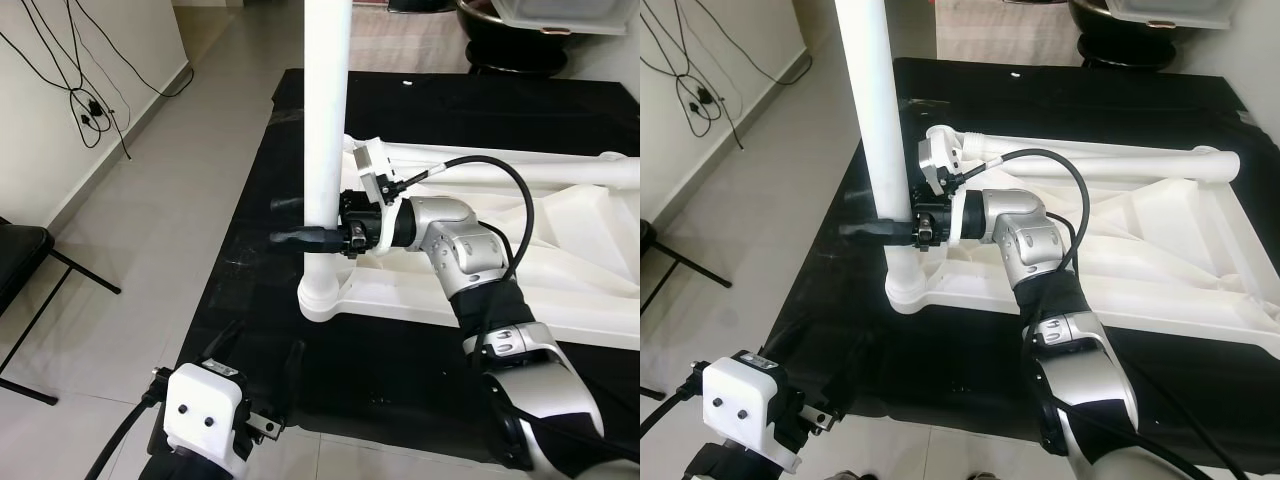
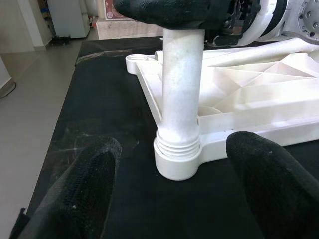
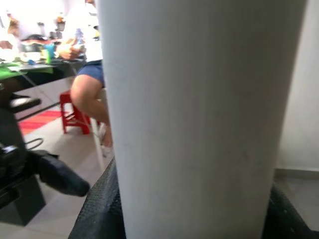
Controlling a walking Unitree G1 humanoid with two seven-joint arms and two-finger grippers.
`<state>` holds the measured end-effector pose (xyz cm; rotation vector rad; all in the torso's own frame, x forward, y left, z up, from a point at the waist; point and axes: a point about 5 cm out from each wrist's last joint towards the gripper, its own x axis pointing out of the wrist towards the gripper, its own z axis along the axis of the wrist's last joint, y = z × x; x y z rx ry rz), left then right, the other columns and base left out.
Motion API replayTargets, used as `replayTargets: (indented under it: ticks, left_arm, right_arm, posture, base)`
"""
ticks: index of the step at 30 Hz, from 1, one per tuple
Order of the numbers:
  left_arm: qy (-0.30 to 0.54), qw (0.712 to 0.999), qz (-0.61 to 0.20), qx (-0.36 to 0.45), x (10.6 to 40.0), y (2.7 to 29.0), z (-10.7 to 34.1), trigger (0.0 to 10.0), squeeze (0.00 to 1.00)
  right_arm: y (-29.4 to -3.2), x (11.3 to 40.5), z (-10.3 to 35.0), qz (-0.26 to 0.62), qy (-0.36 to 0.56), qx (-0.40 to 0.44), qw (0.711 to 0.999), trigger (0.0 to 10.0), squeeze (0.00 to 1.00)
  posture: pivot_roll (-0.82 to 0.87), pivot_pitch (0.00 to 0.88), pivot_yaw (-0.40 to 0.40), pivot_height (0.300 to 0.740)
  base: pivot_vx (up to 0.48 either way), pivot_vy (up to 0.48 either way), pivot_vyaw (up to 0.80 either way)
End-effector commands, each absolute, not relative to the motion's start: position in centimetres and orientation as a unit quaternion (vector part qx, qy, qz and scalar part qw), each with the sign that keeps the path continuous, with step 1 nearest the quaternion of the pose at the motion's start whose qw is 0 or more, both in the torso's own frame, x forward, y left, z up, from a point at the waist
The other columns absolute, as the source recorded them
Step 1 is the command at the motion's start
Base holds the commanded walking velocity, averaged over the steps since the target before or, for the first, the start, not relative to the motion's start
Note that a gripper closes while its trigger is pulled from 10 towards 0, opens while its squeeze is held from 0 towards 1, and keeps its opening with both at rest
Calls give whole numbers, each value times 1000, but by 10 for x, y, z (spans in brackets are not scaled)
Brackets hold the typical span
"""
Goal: Building children table
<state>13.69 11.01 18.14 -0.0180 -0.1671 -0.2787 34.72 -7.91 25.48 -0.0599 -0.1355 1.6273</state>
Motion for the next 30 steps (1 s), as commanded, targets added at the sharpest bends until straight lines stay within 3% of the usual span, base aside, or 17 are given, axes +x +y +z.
replayTargets:
  ticks: [1,7,9,10,11,12,13,14,15,17,27,28,29,30]
  left_arm:
    - [-76,988,-132,-5,136,111,180,10000,0]
    - [-77,989,-129,-4,136,112,180,10000,0]
    - [-77,989,-127,-4,136,112,180,10000,0]
    - [-77,989,-127,-4,136,112,180,10000,0]
    - [-78,989,-125,-3,137,113,179,10000,0]
    - [-78,989,-123,-2,137,114,179,10000,0]
    - [-78,989,-123,-2,137,114,179,10000,0]
    - [-78,990,-121,-1,138,116,178,10000,0]
    - [-80,990,-121,1,139,116,178,10000,0]
    - [-80,989,-121,2,140,117,178,10000,0]
    - [-83,989,-121,1,143,116,176,10000,0]
    - [-83,989,-120,0,144,117,175,10000,0]
    - [-83,989,-120,0,144,117,175,10000,0]
    - [-84,989,-118,0,144,117,175,10000,0]
  right_arm:
    - [-75,345,252,741,-56,-20,669,0,0]
    - [-82,347,243,691,-62,-15,720,0,0]
    - [-86,337,228,656,-59,-22,752,0,0]
    - [-86,337,228,656,-59,-22,752,0,0]
    - [-85,332,218,598,-49,-14,800,0,0]
    - [-80,325,207,480,-43,27,876,0,0]
    - [-80,325,207,480,-43,27,876,0,0]
    - [-79,312,197,397,-26,47,916,0,0]
    - [-80,297,191,347,-24,24,937,0,0]
    - [-75,283,185,333,-12,34,942,0,0]
    - [-73,296,186,328,-6,9,945,0,0]
    - [-71,293,187,326,-1,5,946,8471,0]
    - [-71,293,187,326,-1,5,946,8471,0]
    - [-69,293,190,328,2,3,945,10000,0]
  posture:
    - [104,179,-19,740]
    - [94,178,-28,740]
    - [91,176,-30,740]
    - [91,176,-30,740]
    - [91,170,-36,740]
    - [87,167,-36,740]
    - [87,167,-36,740]
    - [82,163,-38,740]
    - [84,162,-36,740]
    - [81,155,-33,740]
    - [77,128,-40,740]
    - [79,126,-42,740]
    - [79,126,-42,740]
    - [81,126,-43,740]
  base:
    - [0,0,0]
    - [0,0,0]
    - [0,0,0]
    - [0,0,0]
    - [0,0,0]
    - [0,0,0]
    - [0,0,0]
    - [0,0,0]
    - [0,0,0]
    - [0,0,0]
    - [0,0,0]
    - [0,0,0]
    - [0,0,0]
    - [0,0,0]
